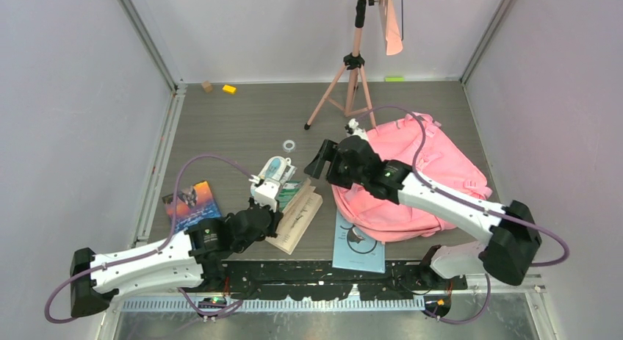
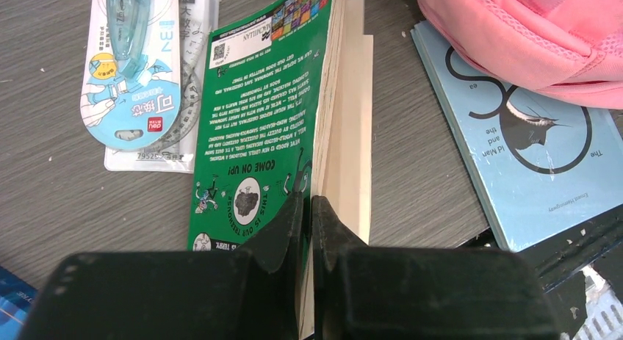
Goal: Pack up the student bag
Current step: Pick up the book from the center of the board.
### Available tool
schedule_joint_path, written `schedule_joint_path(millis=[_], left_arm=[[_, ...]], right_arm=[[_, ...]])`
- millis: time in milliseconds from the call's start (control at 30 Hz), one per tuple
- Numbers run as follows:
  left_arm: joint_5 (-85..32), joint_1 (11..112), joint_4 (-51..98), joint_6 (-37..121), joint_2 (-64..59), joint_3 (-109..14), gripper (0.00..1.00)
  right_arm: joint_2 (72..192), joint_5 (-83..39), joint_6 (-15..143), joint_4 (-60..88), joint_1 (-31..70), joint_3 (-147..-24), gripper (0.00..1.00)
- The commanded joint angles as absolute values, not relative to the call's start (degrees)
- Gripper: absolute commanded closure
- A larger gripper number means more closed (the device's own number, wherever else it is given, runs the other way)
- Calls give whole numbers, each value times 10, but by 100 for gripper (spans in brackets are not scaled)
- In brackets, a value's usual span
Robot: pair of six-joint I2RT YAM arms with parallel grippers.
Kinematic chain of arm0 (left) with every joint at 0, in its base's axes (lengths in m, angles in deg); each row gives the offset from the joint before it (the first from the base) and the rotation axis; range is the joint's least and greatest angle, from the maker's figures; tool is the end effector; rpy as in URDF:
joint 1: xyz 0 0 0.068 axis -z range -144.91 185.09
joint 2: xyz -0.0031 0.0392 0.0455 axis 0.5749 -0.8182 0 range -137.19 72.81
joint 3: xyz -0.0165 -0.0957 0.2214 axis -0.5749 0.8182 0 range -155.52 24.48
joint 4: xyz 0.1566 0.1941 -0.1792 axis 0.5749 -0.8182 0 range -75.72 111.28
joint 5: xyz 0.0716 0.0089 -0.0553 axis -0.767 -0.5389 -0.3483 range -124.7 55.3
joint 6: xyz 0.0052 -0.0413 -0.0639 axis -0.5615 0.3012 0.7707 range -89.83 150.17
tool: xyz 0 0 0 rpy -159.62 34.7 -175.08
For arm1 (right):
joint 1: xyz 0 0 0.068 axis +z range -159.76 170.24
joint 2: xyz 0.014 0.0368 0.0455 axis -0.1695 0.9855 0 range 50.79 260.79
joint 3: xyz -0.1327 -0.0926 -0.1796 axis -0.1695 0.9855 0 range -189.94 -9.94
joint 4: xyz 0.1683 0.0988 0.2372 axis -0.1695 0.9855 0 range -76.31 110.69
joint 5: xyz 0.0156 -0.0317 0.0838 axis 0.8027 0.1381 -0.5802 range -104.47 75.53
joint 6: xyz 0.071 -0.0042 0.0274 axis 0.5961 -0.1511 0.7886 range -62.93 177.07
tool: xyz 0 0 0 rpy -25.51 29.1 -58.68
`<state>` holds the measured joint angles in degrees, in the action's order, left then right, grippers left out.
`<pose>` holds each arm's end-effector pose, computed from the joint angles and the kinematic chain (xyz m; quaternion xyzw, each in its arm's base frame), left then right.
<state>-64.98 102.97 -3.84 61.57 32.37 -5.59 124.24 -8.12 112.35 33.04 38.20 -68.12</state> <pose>0.1237 -0.2179 0.1945 0.1550 0.8525 -0.1864 0.4632 0.2506 0.2674 0.2377 0.0822 0.8807 0.3332 0.3265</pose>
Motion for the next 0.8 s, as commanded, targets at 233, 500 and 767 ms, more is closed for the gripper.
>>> schedule_joint_path(millis=[233, 500, 767], left_arm=[[-677, 1030, 3, 641, 360, -39, 100], [-672, 1031, 9, 641, 355, -37, 100], [-656, 1031, 18, 627, 356, -28, 100]], right_arm=[[1355, -105, 1210, 216, 406, -681, 19], [1415, -114, 1225, 203, 417, -693, 20], [1446, -121, 1238, 173, 421, -708, 54]])
